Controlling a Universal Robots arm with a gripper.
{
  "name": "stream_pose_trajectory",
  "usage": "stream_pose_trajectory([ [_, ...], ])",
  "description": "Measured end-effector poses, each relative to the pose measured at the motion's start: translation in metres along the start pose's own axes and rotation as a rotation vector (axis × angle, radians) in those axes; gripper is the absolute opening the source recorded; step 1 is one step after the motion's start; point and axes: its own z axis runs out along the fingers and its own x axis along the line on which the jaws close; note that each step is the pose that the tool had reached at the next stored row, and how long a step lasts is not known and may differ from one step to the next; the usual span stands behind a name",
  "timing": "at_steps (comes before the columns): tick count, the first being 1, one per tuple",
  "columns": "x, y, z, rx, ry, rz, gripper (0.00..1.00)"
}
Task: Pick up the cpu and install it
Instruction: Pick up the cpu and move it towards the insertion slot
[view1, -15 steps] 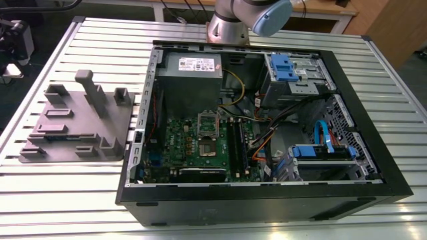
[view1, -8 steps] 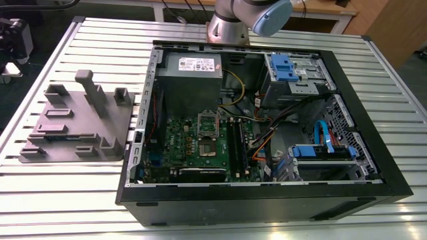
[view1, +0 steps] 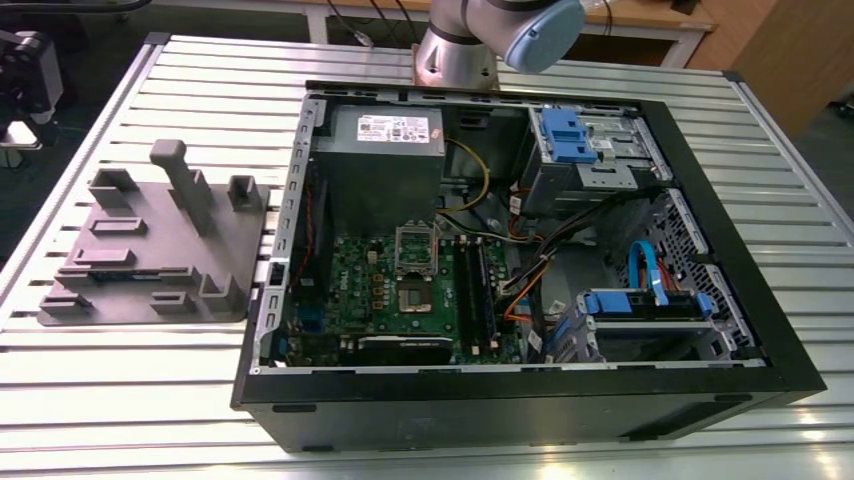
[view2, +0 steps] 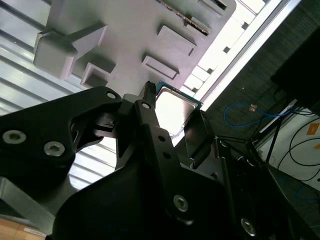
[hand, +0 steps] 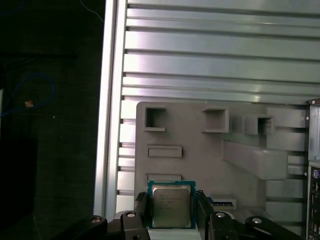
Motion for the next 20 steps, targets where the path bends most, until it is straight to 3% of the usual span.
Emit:
stream_pose_trajectory([
  [8,0.0000,0.0001,-0.0047,0.0000,-0.0001,0.000,0.47],
  [20,0.0000,0.0002,-0.0052,0.0001,-0.0006,0.016,0.47],
])
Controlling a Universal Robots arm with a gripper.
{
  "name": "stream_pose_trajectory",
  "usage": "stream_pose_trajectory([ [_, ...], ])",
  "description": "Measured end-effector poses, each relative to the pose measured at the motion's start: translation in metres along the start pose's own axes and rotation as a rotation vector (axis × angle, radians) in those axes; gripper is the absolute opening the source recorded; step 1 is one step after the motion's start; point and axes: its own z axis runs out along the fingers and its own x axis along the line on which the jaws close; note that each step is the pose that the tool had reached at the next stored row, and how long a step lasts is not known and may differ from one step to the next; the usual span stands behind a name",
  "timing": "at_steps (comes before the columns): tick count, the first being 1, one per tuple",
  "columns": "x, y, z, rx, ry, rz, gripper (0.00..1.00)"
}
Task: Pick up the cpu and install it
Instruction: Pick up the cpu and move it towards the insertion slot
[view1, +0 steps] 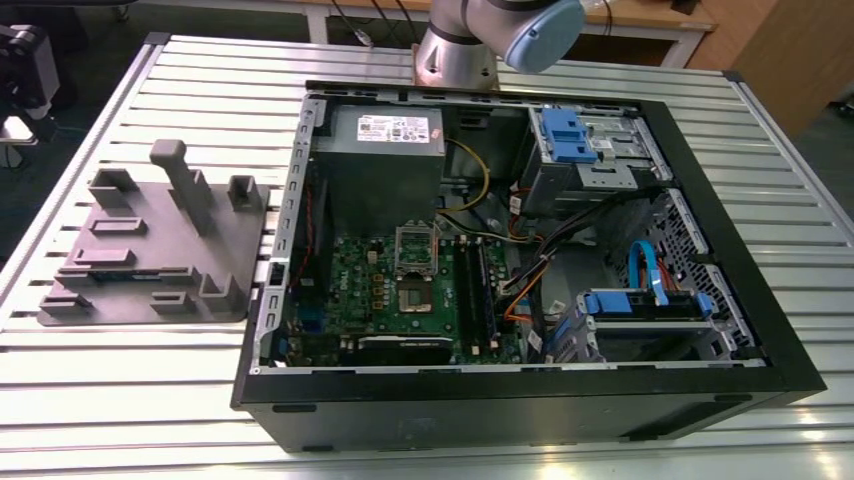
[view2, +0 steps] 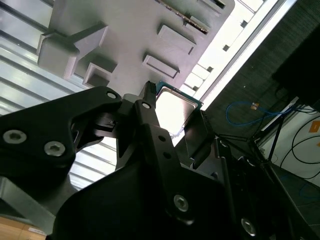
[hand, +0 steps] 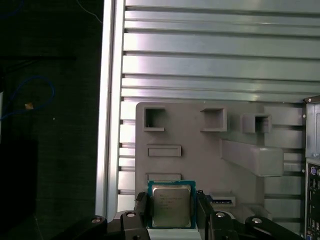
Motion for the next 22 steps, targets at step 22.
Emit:
stream_pose_trajectory([
  [22,-0.0001,0.0011,-0.0275,0.0002,-0.0009,0.000,0.47],
])
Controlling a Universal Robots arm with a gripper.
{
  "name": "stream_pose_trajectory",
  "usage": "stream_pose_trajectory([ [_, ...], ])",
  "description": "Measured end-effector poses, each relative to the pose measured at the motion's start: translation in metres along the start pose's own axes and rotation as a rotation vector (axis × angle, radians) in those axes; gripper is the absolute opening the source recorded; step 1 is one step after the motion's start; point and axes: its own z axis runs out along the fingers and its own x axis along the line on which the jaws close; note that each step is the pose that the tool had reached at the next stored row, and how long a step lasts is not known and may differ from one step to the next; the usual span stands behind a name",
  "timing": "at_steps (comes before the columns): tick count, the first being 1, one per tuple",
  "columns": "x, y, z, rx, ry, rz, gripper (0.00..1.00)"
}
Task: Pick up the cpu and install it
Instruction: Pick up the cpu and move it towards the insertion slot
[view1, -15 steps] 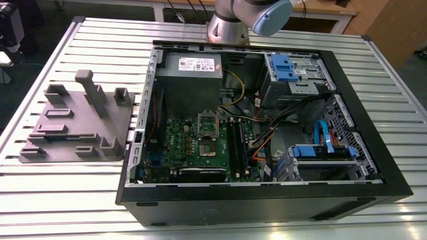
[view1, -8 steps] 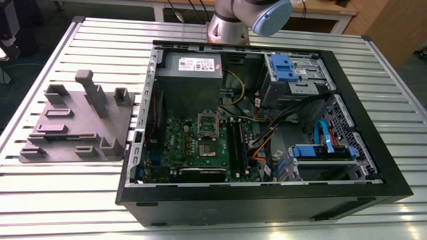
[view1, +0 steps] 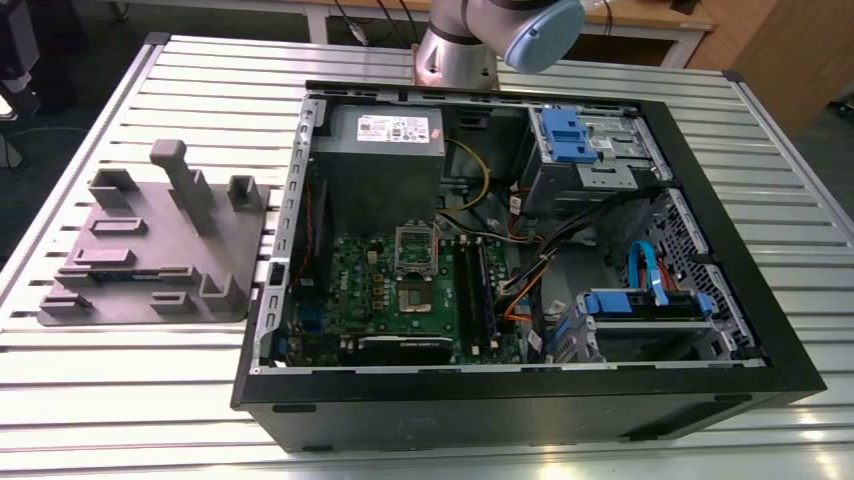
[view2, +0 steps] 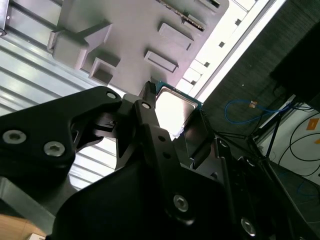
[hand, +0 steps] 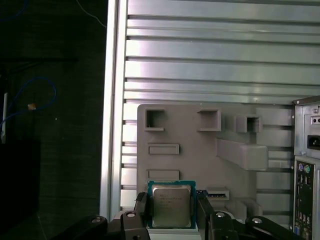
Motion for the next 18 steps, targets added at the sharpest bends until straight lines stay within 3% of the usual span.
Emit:
stream_pose_trajectory([
  [18,0.0000,0.0001,-0.0037,0.0000,0.0000,0.000,0.47],
])
